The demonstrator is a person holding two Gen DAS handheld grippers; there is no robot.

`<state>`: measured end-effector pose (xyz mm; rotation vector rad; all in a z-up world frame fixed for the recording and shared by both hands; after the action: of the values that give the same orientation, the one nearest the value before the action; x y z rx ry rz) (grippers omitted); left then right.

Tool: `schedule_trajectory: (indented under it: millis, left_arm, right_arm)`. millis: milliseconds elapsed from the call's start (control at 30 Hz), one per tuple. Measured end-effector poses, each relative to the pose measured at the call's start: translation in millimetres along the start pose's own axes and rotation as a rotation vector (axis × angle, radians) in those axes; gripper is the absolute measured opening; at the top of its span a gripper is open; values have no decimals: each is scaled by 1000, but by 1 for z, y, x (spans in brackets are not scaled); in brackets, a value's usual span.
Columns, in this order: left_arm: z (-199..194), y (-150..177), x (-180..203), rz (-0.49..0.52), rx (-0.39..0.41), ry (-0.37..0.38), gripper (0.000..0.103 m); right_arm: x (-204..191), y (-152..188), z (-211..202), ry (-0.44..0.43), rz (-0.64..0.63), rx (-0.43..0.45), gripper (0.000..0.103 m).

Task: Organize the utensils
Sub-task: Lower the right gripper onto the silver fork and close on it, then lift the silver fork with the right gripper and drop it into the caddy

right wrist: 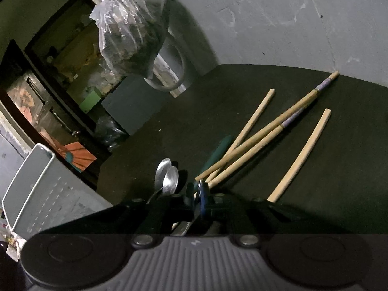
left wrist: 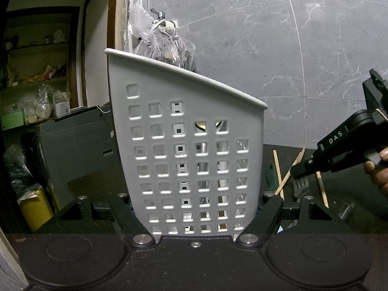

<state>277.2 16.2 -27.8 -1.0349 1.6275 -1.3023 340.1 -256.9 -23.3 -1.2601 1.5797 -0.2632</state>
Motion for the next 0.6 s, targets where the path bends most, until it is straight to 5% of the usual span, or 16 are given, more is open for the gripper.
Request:
schedule_trajectory:
  millis: [600]
  left_arm:
    - [0, 0, 0, 2, -2, 2, 77]
  right_arm:
    - [-19, -6, -25, -40, -24, 78, 3]
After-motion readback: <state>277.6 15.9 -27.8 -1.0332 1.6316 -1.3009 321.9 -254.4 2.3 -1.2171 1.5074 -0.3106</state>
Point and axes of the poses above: each gripper's, at about its wrist camera, not at the fingertips, and z roughly the way its jaws point, x to its right, y to its underside, the point moved 5 cm from there along z, roughly the way its jaws point, and after that the axes turned 6 degrees about x, right-handed, at the moved point
